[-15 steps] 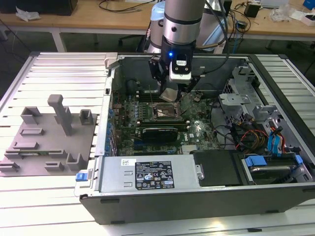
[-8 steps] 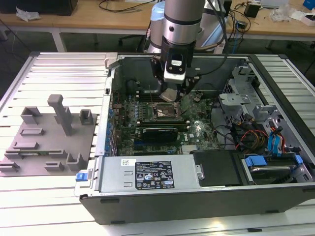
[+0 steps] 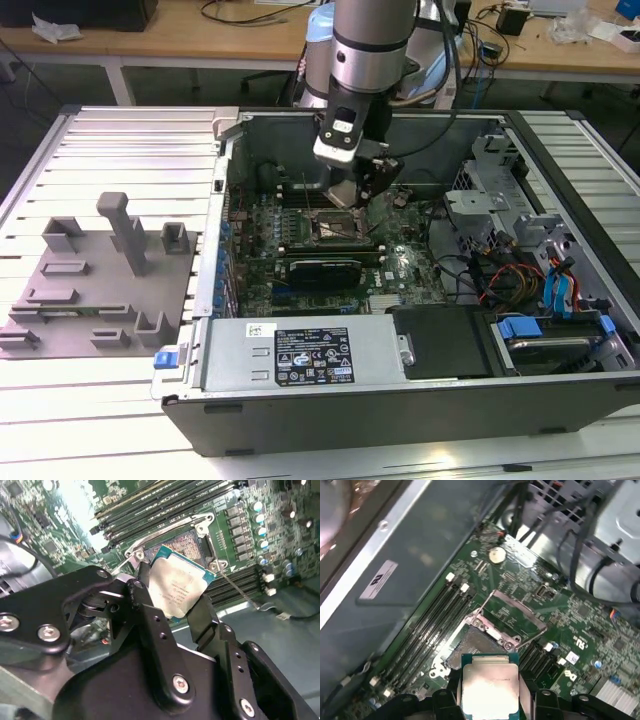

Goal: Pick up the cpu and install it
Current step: 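Place the cpu into insertion slot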

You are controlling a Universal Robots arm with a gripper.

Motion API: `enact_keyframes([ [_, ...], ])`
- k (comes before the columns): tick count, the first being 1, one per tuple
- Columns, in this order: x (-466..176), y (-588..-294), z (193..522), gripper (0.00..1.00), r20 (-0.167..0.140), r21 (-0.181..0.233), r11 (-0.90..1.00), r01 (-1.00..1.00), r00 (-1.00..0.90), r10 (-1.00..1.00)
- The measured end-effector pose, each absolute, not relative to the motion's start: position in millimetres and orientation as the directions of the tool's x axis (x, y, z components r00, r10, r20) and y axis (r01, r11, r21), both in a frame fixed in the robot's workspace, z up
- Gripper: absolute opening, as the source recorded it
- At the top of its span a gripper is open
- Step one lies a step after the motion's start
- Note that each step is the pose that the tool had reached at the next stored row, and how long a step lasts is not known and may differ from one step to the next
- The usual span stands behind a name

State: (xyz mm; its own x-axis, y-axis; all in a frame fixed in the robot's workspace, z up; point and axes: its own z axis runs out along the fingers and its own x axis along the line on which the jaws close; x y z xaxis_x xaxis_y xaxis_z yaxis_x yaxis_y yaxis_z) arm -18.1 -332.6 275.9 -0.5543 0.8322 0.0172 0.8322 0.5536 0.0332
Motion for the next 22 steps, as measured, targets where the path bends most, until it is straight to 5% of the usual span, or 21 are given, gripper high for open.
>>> enact_keyframes([
  [22,-18.2,-332.6,270.6,0.54,0.017,0.033,0.070,0.997,-0.071,0.997],
])
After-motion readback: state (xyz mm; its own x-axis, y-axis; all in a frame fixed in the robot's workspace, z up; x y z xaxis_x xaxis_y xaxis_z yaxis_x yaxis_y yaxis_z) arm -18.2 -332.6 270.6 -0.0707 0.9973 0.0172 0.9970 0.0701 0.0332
